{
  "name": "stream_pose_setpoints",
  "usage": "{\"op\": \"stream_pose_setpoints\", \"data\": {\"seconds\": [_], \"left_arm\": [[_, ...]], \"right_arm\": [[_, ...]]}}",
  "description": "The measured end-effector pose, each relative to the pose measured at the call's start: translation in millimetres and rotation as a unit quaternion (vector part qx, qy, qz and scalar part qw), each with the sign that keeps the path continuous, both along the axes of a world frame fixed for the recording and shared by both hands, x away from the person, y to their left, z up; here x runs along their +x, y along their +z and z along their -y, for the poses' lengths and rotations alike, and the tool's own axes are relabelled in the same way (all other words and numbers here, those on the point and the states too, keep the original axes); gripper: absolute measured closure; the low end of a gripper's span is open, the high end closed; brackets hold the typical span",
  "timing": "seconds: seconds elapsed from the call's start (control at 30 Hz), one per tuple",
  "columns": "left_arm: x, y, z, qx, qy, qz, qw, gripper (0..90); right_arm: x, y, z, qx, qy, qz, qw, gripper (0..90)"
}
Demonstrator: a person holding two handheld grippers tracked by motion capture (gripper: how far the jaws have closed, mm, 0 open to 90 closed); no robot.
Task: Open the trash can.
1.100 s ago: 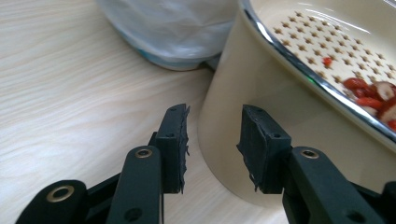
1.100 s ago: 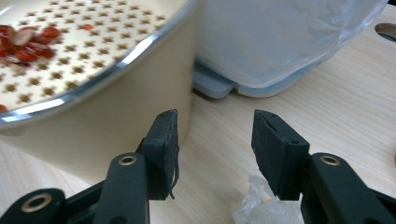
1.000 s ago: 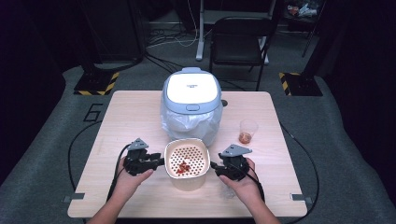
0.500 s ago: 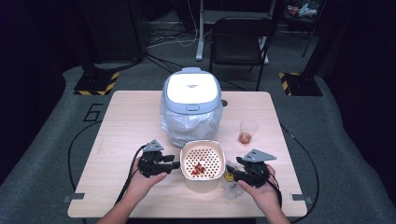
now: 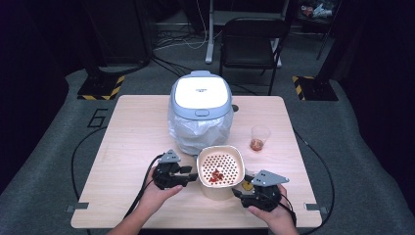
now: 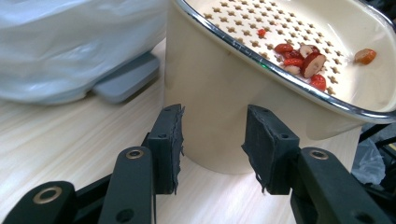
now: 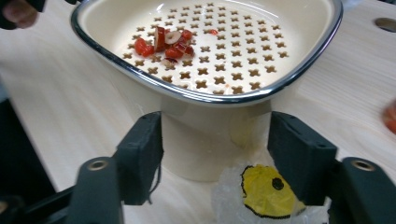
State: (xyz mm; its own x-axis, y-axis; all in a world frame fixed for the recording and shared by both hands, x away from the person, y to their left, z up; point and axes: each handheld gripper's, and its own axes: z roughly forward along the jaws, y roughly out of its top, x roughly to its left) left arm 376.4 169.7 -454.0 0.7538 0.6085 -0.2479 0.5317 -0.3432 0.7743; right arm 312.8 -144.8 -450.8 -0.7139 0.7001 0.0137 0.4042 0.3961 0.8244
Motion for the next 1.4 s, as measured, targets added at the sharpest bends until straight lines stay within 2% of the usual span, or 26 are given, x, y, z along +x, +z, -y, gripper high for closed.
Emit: {"op": "stream_pose_setpoints", "data": {"seconds": [0.07,0.13,0.2,0.23,0.4,0.5,0.57,0.6,0.77,0.9,0.93,0.97,1.0,1.07,1.17,1.23,1.27,1.33,1.37,1.4], "left_arm": [[6.7,-2.6,7.1,-0.006,0.004,-0.008,0.9999,56.6],[12.0,-4.7,12.1,-0.009,0.005,-0.008,0.9999,56.6],[19.2,-6.8,20.9,-0.015,0.002,-0.007,0.9999,56.6],[21.0,-7.3,23.6,-0.016,0.002,-0.007,0.9998,56.7],[30.6,-9.0,35.4,-0.020,0.005,-0.001,0.9998,56.8],[33.1,-10.0,37.2,-0.010,0.009,0.010,0.9999,56.6],[32.7,-9.8,33.9,0.007,0.011,0.016,0.9998,56.2],[33.1,-10.2,30.8,0.014,0.014,0.023,0.9996,56.3],[33.5,-4.8,12.9,0.010,0.038,0.017,0.9991,57.2],[34.0,5.3,-6.0,0.022,0.057,0.031,0.9977,55.1],[34.4,8.0,-11.5,0.020,0.064,0.030,0.9973,54.1],[34.8,10.1,-16.0,0.018,0.069,0.029,0.9970,54.1],[35.0,13.8,-23.6,0.014,0.077,0.030,0.9965,55.1],[35.2,19.2,-34.9,0.013,0.087,0.036,0.9955,56.5],[39.7,28.7,-56.0,0.011,0.105,0.044,0.9935,62.4],[44.2,33.5,-64.1,0.010,0.117,0.041,0.9922,65.5],[48.2,37.8,-69.3,0.017,0.125,0.043,0.9911,66.0],[54.3,44.9,-75.8,0.012,0.141,0.048,0.9888,66.1],[59.7,49.8,-78.6,0.020,0.148,0.052,0.9874,66.1],[63.2,52.4,-79.5,0.017,0.154,0.055,0.9864,65.8]], "right_arm": [[2.1,-1.5,3.2,-0.005,-0.016,0.002,0.9999,34.5],[6.4,-2.9,9.6,0.007,-0.036,-0.004,0.9993,36.6],[8.1,-3.4,11.3,0.008,-0.044,-0.005,0.9990,36.7],[12.4,-4.4,13.7,0.003,-0.066,-0.002,0.9978,36.8],[20.9,-7.6,19.4,0.013,-0.086,-0.007,0.9962,37.2],[26.1,-9.9,21.0,0.012,-0.091,-0.009,0.9957,37.1],[26.0,-9.5,23.3,0.018,-0.085,-0.011,0.9961,38.1],[25.5,-9.1,24.6,0.022,-0.083,-0.009,0.9962,38.3],[19.6,-2.0,33.9,0.036,-0.088,-0.002,0.9955,38.2],[14.2,15.0,40.9,0.043,-0.091,0.014,0.9948,42.3],[16.1,24.3,44.2,0.043,-0.093,0.017,0.9946,44.2],[16.1,24.3,44.2,0.043,-0.093,0.017,0.9946,44.2],[21.2,32.7,47.5,0.047,-0.091,0.015,0.9946,47.4],[23.4,35.9,48.3,0.047,-0.093,0.016,0.9945,48.5],[36.2,50.2,49.5,0.038,-0.097,0.023,0.9943,50.8],[46.1,57.7,48.1,0.036,-0.101,0.028,0.9939,51.7],[53.2,61.7,47.3,0.034,-0.099,0.029,0.9940,52.1],[69.2,69.3,44.0,0.038,-0.101,0.026,0.9938,53.2],[79.2,74.1,41.1,0.040,-0.100,0.027,0.9938,54.0],[89.4,78.7,36.9,0.039,-0.099,0.026,0.9940,54.1]]}}
